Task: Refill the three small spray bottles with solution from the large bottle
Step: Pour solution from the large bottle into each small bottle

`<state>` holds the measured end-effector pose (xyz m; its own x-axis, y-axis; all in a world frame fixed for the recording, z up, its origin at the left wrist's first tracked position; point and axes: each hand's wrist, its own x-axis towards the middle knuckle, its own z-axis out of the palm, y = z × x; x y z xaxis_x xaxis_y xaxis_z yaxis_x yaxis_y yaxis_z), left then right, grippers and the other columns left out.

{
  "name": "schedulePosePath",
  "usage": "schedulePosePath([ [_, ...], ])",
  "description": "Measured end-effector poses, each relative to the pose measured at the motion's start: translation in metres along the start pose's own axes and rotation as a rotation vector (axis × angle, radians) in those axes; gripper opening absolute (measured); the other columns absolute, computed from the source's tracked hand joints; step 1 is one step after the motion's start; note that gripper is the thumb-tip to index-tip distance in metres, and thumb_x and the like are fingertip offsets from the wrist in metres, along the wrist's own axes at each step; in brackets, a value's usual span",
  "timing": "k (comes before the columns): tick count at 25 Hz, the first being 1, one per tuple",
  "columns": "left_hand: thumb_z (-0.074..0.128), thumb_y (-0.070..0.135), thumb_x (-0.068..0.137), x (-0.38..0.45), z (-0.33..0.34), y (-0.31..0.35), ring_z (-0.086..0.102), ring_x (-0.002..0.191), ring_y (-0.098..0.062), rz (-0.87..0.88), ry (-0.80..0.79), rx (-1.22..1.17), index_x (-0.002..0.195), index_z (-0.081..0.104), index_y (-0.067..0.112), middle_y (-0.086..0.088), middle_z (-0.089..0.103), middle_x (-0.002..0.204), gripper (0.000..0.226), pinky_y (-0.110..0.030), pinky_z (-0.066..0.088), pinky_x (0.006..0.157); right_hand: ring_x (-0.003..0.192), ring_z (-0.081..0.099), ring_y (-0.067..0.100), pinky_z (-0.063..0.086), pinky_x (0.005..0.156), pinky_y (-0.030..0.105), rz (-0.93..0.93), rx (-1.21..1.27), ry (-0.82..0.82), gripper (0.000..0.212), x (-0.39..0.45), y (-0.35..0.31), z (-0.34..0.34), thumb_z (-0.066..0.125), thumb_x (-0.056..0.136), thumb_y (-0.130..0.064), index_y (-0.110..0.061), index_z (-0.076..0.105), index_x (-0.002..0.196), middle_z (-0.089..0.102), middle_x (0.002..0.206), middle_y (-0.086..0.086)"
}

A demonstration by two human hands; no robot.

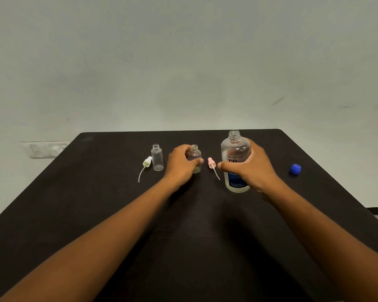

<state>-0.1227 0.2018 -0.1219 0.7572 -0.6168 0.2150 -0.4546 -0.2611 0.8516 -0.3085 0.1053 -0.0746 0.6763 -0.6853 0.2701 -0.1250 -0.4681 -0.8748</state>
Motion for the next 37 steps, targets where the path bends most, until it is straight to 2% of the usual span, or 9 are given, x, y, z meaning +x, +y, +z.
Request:
schedulePosePath([
  [3, 0.080, 0.024, 0.088, -0.026, -0.016, 0.012, 0.066, 0.102, -0.010, 0.105, -0.045, -0.014, 0.122, 0.066, 0.019, 0.005, 0.070, 0.111, 0.038, -0.023, 0.054, 0.085, 0.102, 0.066, 0.009, 0.051, 0.084, 0.024, -0.019, -0.043, -0.006, 0.069, -0.009, -0.012, -0.007, 0.089, 0.062, -0.034, -0.028, 0.060, 0.124, 0.069, 0.112, -0.010],
  [7, 0.073, 0.025, 0.093, -0.079, -0.042, 0.033, 0.064, 0.108, -0.005, 0.196, -0.102, -0.087, 0.130, 0.060, 0.023, 0.008, 0.067, 0.118, 0.039, -0.020, 0.052, 0.091, 0.096, 0.068, 0.008, 0.053, 0.083, 0.025, -0.055, -0.153, -0.007, 0.062, -0.031, -0.036, -0.020, 0.088, 0.061, -0.033, -0.029, 0.064, 0.118, 0.071, 0.106, -0.011],
  [12, 0.074, 0.027, 0.092, -0.131, -0.068, 0.061, 0.063, 0.103, 0.008, 0.274, -0.079, -0.135, 0.128, 0.060, 0.023, 0.015, 0.068, 0.111, 0.039, -0.004, 0.047, 0.083, 0.085, 0.064, 0.002, 0.045, 0.068, 0.016, -0.105, -0.336, -0.028, 0.054, -0.060, -0.073, -0.034, 0.088, 0.063, -0.026, -0.027, 0.064, 0.112, 0.069, 0.100, -0.011],
  [17, 0.079, 0.030, 0.088, -0.161, -0.085, 0.075, 0.065, 0.105, 0.002, 0.285, -0.037, -0.129, 0.125, 0.062, 0.025, 0.014, 0.070, 0.113, 0.041, -0.003, 0.045, 0.083, 0.079, 0.060, -0.001, 0.042, 0.062, 0.016, -0.189, -0.504, -0.074, 0.050, -0.085, -0.106, -0.040, 0.088, 0.063, -0.029, -0.033, 0.060, 0.104, 0.065, 0.092, -0.016],
  [20, 0.079, 0.030, 0.088, -0.172, -0.091, 0.081, 0.059, 0.093, 0.019, 0.286, -0.034, -0.115, 0.121, 0.062, 0.026, 0.022, 0.066, 0.102, 0.037, 0.003, 0.041, 0.076, 0.078, 0.059, 0.000, 0.043, 0.063, 0.019, -0.221, -0.569, -0.082, 0.050, -0.092, -0.116, -0.039, 0.088, 0.062, -0.032, -0.034, 0.060, 0.103, 0.061, 0.087, -0.020],
  [22, 0.079, 0.030, 0.088, -0.176, -0.095, 0.084, 0.057, 0.089, 0.023, 0.301, -0.036, -0.106, 0.120, 0.062, 0.027, 0.027, 0.062, 0.097, 0.037, 0.002, 0.042, 0.075, 0.080, 0.061, 0.005, 0.046, 0.064, 0.023, -0.239, -0.601, -0.079, 0.049, -0.094, -0.121, -0.038, 0.087, 0.061, -0.033, -0.034, 0.062, 0.104, 0.063, 0.088, -0.018],
  [25, 0.079, 0.033, 0.088, -0.178, -0.100, 0.086, 0.060, 0.092, 0.014, 0.317, -0.048, -0.081, 0.118, 0.061, 0.031, 0.027, 0.063, 0.096, 0.035, -0.004, 0.046, 0.077, 0.084, 0.062, 0.013, 0.051, 0.067, 0.029, -0.273, -0.657, -0.081, 0.053, -0.094, -0.124, -0.035, 0.086, 0.059, -0.036, -0.033, 0.064, 0.107, 0.067, 0.094, -0.013],
  [30, 0.079, 0.035, 0.087, -0.178, -0.104, 0.086, 0.060, 0.092, 0.011, 0.324, -0.036, -0.078, 0.121, 0.063, 0.026, 0.027, 0.062, 0.096, 0.038, -0.008, 0.047, 0.080, 0.076, 0.058, 0.007, 0.039, 0.057, 0.025, -0.281, -0.697, -0.090, 0.049, -0.095, -0.129, -0.034, 0.085, 0.058, -0.033, -0.036, 0.061, 0.101, 0.065, 0.088, -0.013],
  [37, 0.079, 0.031, 0.088, -0.181, -0.103, 0.083, 0.055, 0.084, 0.022, 0.301, -0.040, -0.071, 0.114, 0.057, 0.034, 0.032, 0.057, 0.093, 0.034, 0.000, 0.043, 0.073, 0.070, 0.056, 0.008, 0.037, 0.055, 0.026, -0.305, -0.764, -0.118, 0.041, -0.100, -0.136, -0.035, 0.081, 0.062, -0.027, -0.035, 0.059, 0.096, 0.062, 0.083, -0.012],
])
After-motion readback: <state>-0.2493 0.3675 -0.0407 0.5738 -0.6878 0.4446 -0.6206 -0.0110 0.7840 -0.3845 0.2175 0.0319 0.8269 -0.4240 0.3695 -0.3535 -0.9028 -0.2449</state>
